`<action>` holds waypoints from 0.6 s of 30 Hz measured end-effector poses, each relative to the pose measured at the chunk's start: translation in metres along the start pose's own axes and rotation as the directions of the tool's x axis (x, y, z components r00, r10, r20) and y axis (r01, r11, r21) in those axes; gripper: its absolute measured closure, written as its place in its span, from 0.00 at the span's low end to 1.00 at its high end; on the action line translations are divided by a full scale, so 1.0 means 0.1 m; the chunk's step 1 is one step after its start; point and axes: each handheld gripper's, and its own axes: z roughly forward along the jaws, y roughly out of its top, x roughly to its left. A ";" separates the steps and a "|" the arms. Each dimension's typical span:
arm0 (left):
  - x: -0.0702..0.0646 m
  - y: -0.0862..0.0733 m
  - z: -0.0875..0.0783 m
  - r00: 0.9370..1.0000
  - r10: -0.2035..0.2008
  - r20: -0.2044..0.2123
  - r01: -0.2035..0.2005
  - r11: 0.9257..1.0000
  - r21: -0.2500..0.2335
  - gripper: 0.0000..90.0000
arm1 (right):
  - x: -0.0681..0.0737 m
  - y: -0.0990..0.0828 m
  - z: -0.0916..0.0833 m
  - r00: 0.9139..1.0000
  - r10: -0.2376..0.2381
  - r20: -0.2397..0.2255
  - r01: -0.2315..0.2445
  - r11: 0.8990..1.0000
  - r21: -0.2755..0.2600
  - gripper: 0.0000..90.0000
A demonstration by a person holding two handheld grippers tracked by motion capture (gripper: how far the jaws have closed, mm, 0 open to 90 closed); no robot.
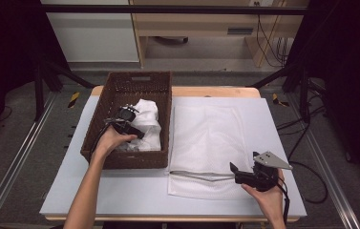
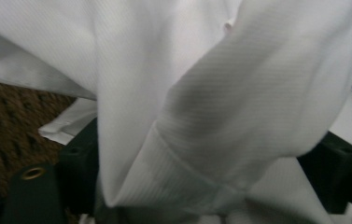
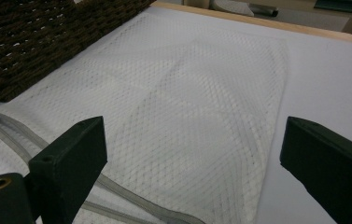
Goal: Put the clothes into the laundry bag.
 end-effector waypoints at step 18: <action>-0.06 0.02 -0.13 0.995 -0.005 0.102 0.000 0.999 0.048 0.73 | -0.04 0.00 -0.02 1.000 0.005 0.006 -0.005 1.000 -0.004 0.10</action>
